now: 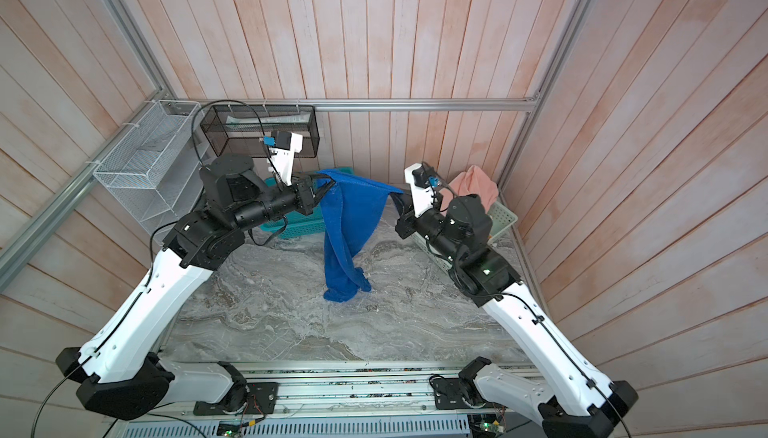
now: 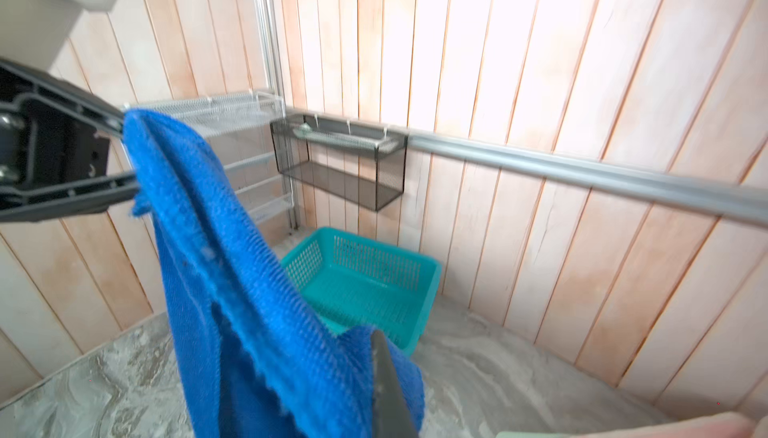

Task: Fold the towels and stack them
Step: 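Lift the blue towel high with both grippers, stretching its edge between them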

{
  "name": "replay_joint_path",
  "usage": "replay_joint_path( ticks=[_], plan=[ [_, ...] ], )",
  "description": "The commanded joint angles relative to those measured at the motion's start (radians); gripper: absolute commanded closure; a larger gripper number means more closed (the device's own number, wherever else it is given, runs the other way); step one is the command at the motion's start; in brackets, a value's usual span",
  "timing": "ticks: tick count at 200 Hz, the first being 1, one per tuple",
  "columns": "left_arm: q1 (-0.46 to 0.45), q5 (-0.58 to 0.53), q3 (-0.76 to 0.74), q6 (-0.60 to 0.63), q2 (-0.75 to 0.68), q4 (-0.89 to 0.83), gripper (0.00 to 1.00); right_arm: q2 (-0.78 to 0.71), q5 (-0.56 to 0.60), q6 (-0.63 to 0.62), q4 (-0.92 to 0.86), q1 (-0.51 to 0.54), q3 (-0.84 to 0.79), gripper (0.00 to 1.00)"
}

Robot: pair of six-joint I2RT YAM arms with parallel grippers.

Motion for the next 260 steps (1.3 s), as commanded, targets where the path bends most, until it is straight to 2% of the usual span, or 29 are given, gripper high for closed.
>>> replay_joint_path(
  ticks=[1,34,52,68,92,109,136,166,203,224,260],
  plan=[
    [-0.052,-0.036,0.166,0.051,0.032,-0.051,1.00,0.030,0.052,-0.074,-0.272,0.001,0.219,1.00],
    [-0.070,-0.072,0.385,0.088,0.092,-0.135,1.00,0.162,0.100,-0.095,-0.455,0.002,0.620,1.00],
    [-0.058,-0.121,0.435,0.123,0.121,-0.163,1.00,0.214,0.161,-0.117,-0.475,0.002,0.717,1.00],
    [-0.008,-0.095,0.496,0.123,0.173,-0.192,1.00,0.281,0.209,-0.141,-0.494,-0.017,0.787,1.00],
    [0.079,-0.023,0.585,0.115,0.258,-0.214,1.00,0.415,0.098,-0.133,-0.552,-0.124,0.918,1.00],
    [0.134,0.012,0.614,0.118,0.312,-0.202,1.00,0.475,0.023,-0.114,-0.529,-0.188,0.937,1.00],
    [0.217,0.065,0.570,0.117,0.375,-0.137,1.00,0.519,-0.093,-0.084,-0.432,-0.263,0.843,1.00],
    [0.300,0.106,0.498,0.091,0.438,-0.072,1.00,0.535,-0.165,-0.037,-0.254,-0.336,0.644,1.00],
    [0.336,0.112,0.453,0.158,0.493,-0.069,1.00,0.578,-0.268,0.032,-0.127,-0.369,0.482,1.00],
    [0.336,0.136,0.285,0.152,0.469,0.001,1.00,0.553,-0.311,0.085,-0.069,-0.365,0.330,1.00],
    [0.335,0.181,-0.103,0.071,0.370,0.192,1.00,0.446,-0.285,0.139,0.034,-0.331,0.025,1.00]
  ],
)
